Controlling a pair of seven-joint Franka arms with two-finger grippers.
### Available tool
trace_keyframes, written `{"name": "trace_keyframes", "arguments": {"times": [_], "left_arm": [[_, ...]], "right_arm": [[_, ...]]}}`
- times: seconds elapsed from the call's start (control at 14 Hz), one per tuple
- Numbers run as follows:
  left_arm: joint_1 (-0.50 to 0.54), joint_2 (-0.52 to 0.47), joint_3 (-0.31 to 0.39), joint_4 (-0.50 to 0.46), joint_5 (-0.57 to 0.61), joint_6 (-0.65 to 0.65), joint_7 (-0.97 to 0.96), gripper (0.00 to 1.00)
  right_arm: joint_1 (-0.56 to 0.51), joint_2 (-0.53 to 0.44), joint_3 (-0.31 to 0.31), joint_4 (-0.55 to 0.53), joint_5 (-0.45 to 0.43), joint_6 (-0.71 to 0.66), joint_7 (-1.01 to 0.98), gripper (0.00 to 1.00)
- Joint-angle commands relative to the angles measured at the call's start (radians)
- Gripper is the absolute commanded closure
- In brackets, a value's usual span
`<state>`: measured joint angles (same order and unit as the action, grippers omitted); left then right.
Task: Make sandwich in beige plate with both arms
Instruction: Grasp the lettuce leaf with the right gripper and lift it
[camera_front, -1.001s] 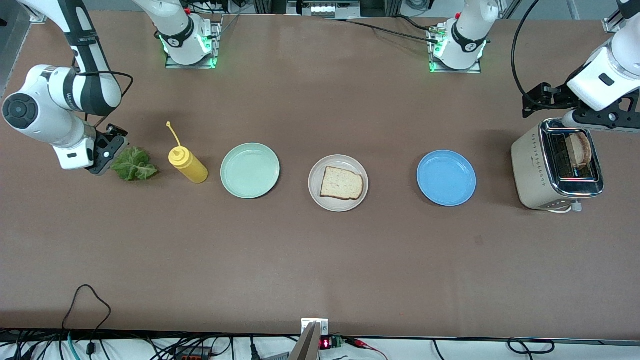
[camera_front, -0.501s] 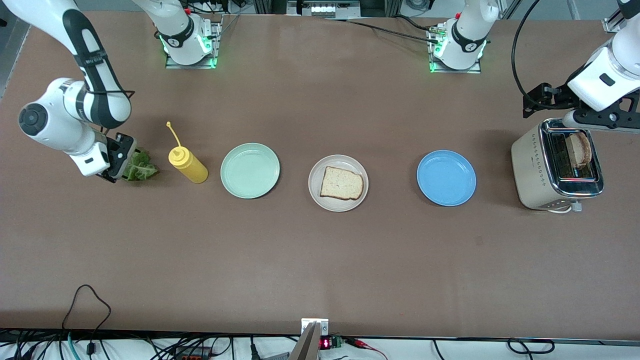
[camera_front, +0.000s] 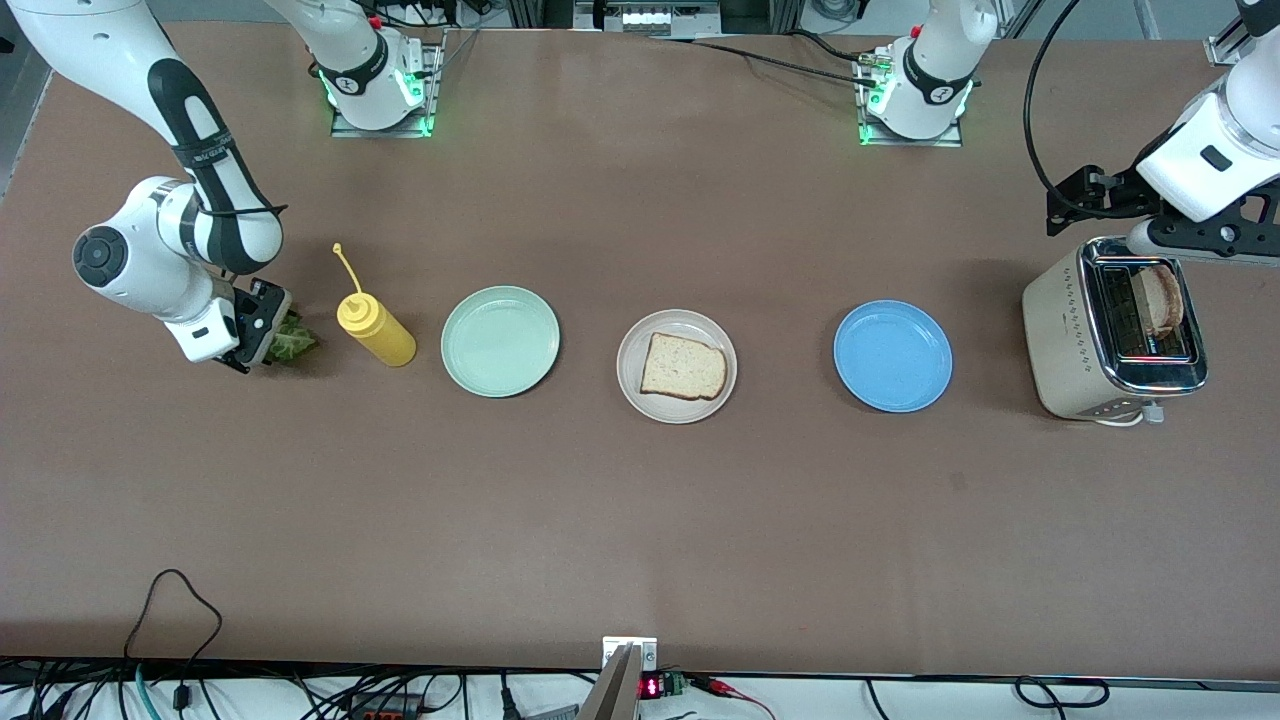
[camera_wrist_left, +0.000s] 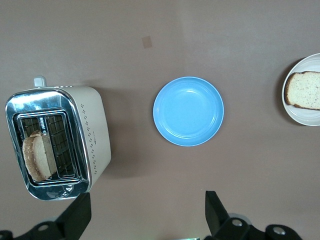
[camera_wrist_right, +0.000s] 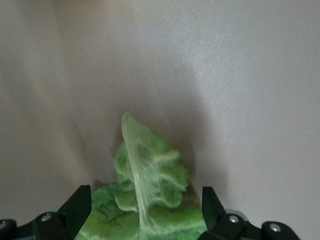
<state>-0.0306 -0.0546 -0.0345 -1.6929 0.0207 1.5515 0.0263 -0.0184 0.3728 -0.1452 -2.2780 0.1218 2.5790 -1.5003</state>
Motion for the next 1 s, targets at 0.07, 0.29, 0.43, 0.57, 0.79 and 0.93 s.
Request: {"name": "trace_keyframes", "arguments": {"times": [0.07, 0.29, 0.43, 0.57, 0.79, 0.93], "left_arm": [[0.005, 0.019, -0.001, 0.039, -0.013, -0.025, 0.011, 0.0], [0.005, 0.019, -0.001, 0.039, -0.013, -0.025, 0.011, 0.0], [0.005, 0.021, -0.001, 0.039, -0.013, -0.025, 0.011, 0.0], [0.005, 0.019, -0.001, 0.039, -0.013, -0.025, 0.011, 0.0], [0.005, 0.019, -0.001, 0.039, -0.013, -0.025, 0.011, 0.0], [0.005, 0.021, -0.001, 0.039, -0.013, -0.025, 0.011, 0.0]], "right_arm": [[-0.014, 0.001, 0.024, -0.003, 0.027, 0.012, -0.023, 0.33], [-0.014, 0.0, 0.024, -0.001, 0.027, 0.012, -0.023, 0.64], [-0.014, -0.003, 0.024, -0.001, 0.027, 0.006, -0.023, 0.82], [-0.014, -0.006, 0.024, 0.0, 0.027, 0.003, -0.023, 0.96], [-0.008, -0.028, 0.026, 0.015, 0.027, -0.017, -0.02, 1.0], [-0.003, -0.052, 0.026, 0.067, 0.027, -0.083, -0.02, 1.0]]}}
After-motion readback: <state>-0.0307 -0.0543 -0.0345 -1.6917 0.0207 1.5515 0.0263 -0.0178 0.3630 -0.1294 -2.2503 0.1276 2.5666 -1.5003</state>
